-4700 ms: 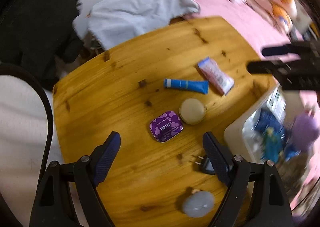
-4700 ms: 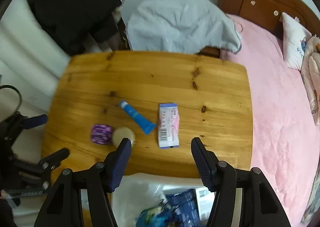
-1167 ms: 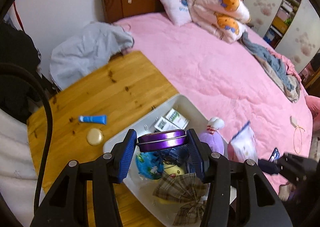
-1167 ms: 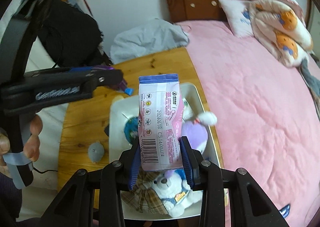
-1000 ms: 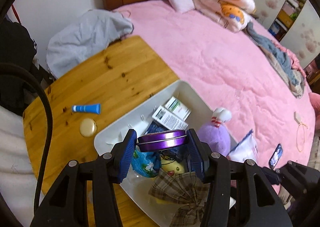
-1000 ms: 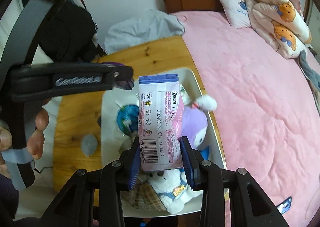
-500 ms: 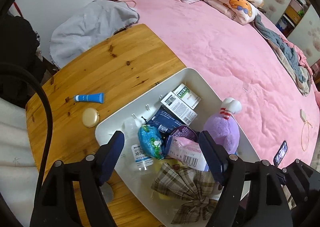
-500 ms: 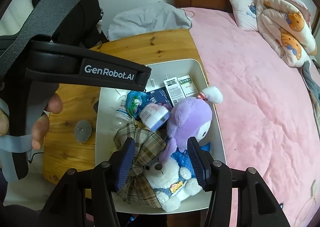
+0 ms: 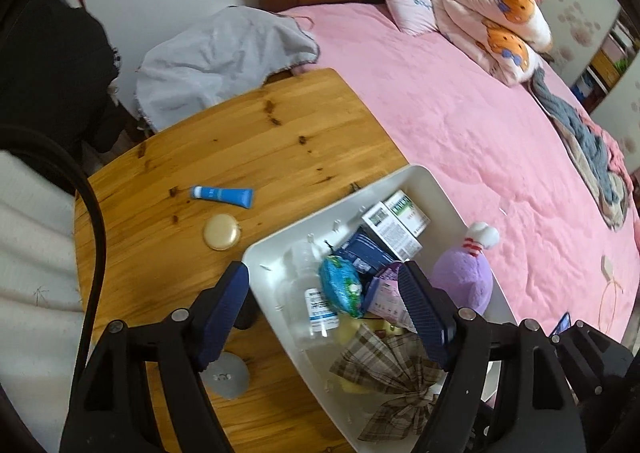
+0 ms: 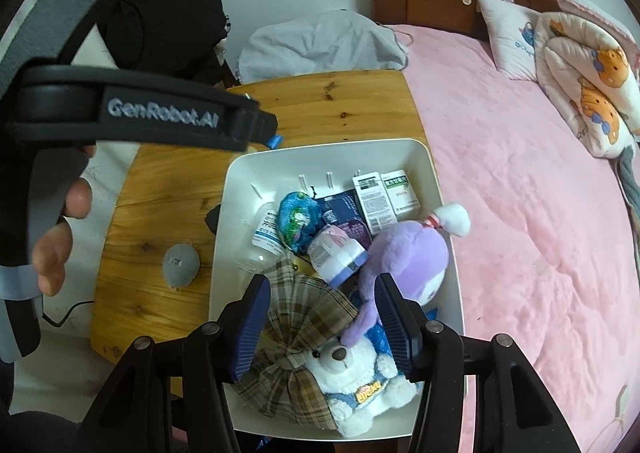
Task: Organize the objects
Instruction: 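Move both grippers back to the table over the compact and grey plush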
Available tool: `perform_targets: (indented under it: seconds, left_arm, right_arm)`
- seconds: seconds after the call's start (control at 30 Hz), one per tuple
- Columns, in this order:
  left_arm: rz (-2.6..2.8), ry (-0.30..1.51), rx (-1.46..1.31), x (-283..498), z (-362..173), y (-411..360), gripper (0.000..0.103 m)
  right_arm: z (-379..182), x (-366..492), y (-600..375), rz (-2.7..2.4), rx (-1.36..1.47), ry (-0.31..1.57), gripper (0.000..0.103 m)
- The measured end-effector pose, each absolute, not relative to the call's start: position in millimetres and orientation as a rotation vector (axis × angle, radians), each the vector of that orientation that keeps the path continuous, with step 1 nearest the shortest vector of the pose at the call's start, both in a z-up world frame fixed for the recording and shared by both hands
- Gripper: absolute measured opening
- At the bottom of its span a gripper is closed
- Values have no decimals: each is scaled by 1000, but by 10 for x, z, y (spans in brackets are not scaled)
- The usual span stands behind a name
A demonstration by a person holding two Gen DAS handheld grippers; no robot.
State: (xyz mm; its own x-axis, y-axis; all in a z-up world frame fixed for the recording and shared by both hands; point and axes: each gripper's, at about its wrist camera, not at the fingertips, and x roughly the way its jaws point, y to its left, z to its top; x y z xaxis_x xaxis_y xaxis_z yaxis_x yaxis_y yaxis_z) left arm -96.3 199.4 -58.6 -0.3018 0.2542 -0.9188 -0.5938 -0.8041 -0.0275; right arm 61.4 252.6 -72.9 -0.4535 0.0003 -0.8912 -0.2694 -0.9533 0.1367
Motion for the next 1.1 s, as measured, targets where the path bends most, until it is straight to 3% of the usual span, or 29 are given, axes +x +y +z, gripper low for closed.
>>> perform_targets:
  seconds: [0.6, 0.77, 0.9, 1.1]
  left_arm:
    - [2350, 270, -1460, -1140, -316, 1057, 83]
    - [2351, 281, -1489, -1227, -395, 846, 83]
    - [2332, 303, -1489, -1338, -434, 733, 83]
    - [2245, 475, -1392, -1587, -445, 712, 83]
  right_arm:
    - [-538, 400, 2275, 2631, -1511, 397, 55]
    - [-467, 342, 2065, 2675, -1467, 394, 57]
    - [-422, 290, 1852, 2704, -1426, 395, 63]
    - [-425, 159, 1467, 2689, -1380, 400, 67]
